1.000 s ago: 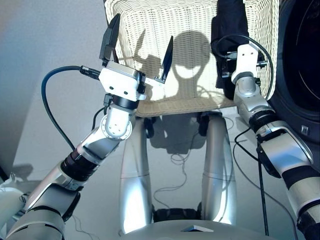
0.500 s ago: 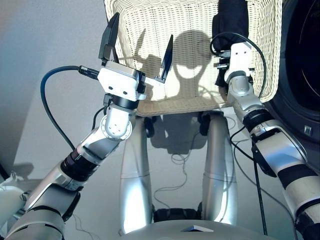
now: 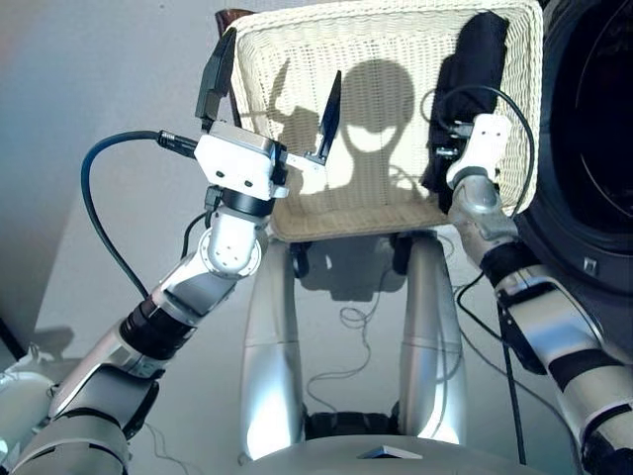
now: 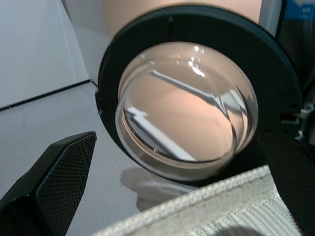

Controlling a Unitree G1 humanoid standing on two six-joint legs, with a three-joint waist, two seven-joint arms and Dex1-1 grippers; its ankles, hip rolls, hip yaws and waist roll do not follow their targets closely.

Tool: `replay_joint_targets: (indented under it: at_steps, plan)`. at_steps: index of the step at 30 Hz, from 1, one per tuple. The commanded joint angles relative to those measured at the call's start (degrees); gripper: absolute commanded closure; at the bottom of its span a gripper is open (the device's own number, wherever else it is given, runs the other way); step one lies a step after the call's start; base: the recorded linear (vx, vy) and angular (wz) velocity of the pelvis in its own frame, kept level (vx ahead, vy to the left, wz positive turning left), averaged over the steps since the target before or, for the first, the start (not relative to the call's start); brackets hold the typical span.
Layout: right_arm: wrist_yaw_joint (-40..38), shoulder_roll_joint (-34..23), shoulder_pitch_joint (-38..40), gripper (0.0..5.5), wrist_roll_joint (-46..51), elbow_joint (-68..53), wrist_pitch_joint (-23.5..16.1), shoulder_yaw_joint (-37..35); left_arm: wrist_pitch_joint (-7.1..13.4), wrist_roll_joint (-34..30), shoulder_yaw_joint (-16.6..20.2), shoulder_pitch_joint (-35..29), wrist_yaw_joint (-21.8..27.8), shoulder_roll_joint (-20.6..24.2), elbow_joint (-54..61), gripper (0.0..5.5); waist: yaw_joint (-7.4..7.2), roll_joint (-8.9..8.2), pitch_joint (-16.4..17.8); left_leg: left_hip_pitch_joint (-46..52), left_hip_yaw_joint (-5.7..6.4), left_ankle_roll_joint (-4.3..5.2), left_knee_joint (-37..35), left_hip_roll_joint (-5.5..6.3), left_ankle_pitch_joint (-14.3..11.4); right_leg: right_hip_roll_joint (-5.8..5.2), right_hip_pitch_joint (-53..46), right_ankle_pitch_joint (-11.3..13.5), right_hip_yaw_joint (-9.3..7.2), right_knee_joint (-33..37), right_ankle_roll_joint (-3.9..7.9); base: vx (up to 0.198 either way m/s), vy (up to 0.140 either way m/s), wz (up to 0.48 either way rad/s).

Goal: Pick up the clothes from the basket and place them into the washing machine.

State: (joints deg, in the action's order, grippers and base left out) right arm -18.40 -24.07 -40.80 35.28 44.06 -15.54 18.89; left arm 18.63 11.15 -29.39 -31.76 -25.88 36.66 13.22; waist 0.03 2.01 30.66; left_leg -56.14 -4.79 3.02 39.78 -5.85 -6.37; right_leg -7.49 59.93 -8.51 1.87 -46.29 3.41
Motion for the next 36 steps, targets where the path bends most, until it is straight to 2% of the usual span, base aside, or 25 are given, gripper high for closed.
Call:
replay_joint_targets:
  at_steps: [1, 6, 9, 15, 19, 23, 36]
  plan:
    - [-0.3, -0.2, 1.9, 5.50, 1.9, -5.1, -6.4, -3.7, 3.7, -3.0, 1.2, 0.4, 1.0, -0.7, 2.9, 0.00, -2.25, 1.17, -0.9, 7.6, -1.25, 2.18, -9.8, -0.94, 2.7, -1.09, -6.4, 5.9, -0.50, 13.7, 3.83, 0.058, 0.012, -0.092]
    - [1.5, 2.4, 7.2, 5.50, 2.9, -9.3, -8.0, -4.9, 4.0, -3.0, 1.4, 1.1, 2.5, -2.4, 0.4, 0.00, -2.48, 1.21, -0.9, 16.5, -2.18, 2.03, -18.4, -0.65, 5.5, -1.44, -14.6, 8.8, -1.35, 21.9, 4.86, 0.082, 0.010, -0.086]
    - [3.4, 4.6, 10.6, 5.50, 5.8, -12.8, -9.4, -5.6, 4.1, -3.4, 1.8, 1.2, 3.1, -3.4, -0.6, 0.00, -2.64, 0.96, -0.9, 21.4, -1.95, 1.90, -22.8, -0.43, 6.9, -1.41, -19.0, 9.9, -1.77, 25.3, 5.30, 0.080, -0.007, -0.089]
    - [4.3, 6.8, 14.5, 5.50, 11.0, -16.7, -12.6, -9.6, 4.6, -5.2, 2.9, 1.8, 2.5, -4.0, -1.1, 0.00, -3.22, 0.35, -0.9, 26.2, -1.90, 1.80, -27.5, 0.24, 8.7, -0.69, -24.0, 12.0, -2.09, 31.5, 5.36, 0.022, -0.008, 0.003]
    - [3.6, 6.5, 15.4, 5.50, 13.0, -15.6, -13.6, -12.4, 4.4, -5.6, 3.8, 2.8, 2.1, -3.9, -0.6, 0.00, -3.29, 0.61, -0.9, 26.3, -1.51, 2.10, -28.1, 0.26, 9.2, -0.64, -24.1, 12.2, -2.43, 31.7, 5.21, 0.000, 0.000, 0.000]
    - [2.3, 3.5, 12.2, 5.50, 15.9, -6.6, -13.1, -16.1, 5.0, -4.1, 4.2, 2.9, 2.8, -4.3, 1.0, 0.00, -2.70, 1.43, -0.9, 25.6, -0.93, 2.49, -28.1, 0.49, 9.5, -0.98, -23.7, 11.7, -2.64, 31.3, 4.86, 0.000, 0.000, 0.000]
    - [3.9, -7.4, -1.1, 5.50, 25.1, 15.9, -8.8, -18.7, 5.9, 0.3, 3.8, 0.9, 4.7, -6.1, 5.7, 0.00, -0.75, 4.76, -0.9, 19.2, -0.09, 3.13, -25.0, 0.91, 9.1, -1.90, -18.1, 10.4, -2.52, 27.9, 4.42, 0.000, 0.000, 0.000]
